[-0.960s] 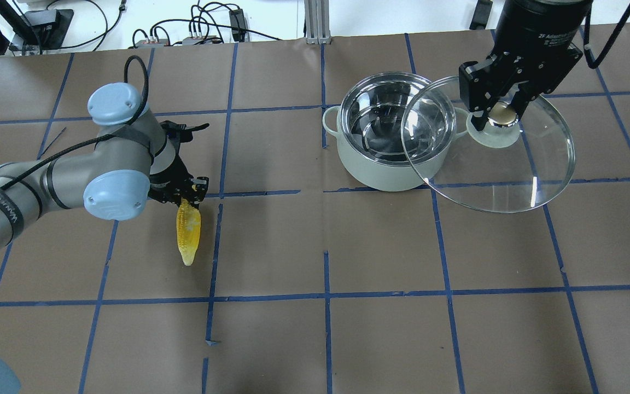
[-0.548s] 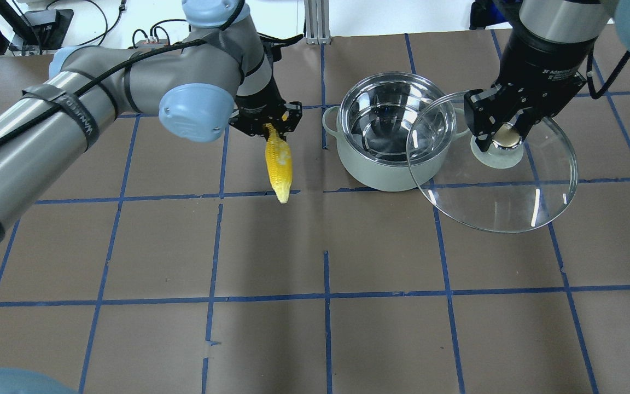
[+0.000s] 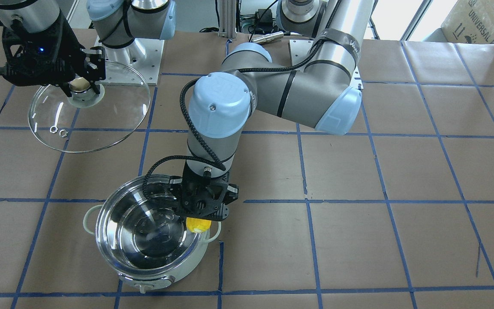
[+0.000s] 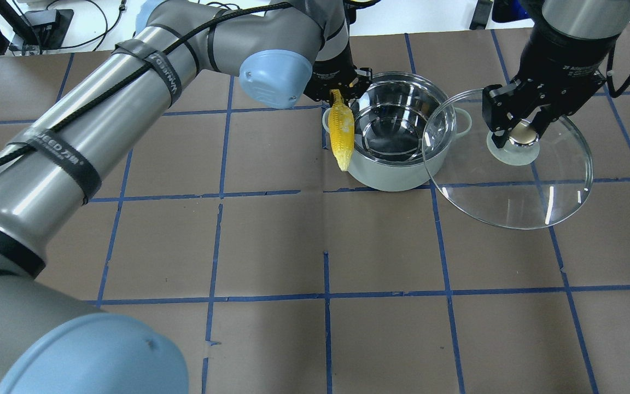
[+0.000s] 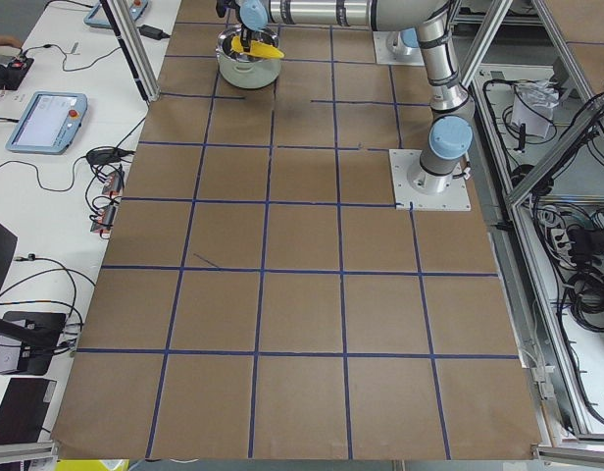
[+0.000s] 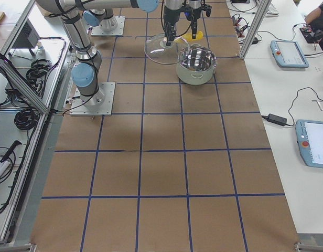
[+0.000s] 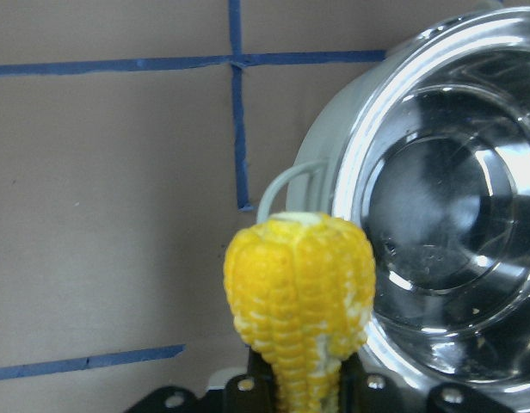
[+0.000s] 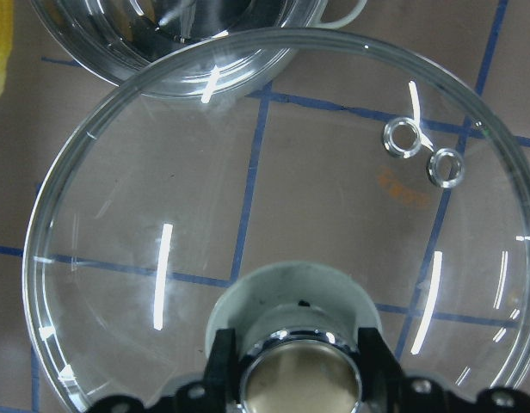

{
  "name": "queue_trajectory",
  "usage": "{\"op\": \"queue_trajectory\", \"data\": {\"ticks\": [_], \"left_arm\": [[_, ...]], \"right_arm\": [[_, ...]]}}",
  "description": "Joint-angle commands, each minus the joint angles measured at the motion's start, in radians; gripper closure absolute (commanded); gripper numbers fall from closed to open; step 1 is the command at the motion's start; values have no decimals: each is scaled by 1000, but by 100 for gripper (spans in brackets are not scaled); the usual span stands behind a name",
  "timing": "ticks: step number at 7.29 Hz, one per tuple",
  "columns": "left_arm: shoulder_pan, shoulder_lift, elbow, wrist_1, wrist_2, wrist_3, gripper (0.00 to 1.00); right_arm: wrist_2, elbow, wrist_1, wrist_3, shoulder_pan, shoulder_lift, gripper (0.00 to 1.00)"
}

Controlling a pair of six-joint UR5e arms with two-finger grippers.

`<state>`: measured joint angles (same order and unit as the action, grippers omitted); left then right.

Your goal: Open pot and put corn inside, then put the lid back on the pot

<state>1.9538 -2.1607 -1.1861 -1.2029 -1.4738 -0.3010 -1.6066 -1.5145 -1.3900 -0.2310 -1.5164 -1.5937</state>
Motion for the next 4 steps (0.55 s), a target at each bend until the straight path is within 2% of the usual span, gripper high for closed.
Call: {"op": "queue_trajectory", "data": {"ticks": [1, 4], "left_arm": [[45, -85, 122, -3, -2, -45, 80], [50, -132, 184, -23, 3, -50, 76]], "right_arm": [[-3, -1, 0, -8, 21, 0, 56], [-1, -1, 0, -10, 24, 0, 56]]}}
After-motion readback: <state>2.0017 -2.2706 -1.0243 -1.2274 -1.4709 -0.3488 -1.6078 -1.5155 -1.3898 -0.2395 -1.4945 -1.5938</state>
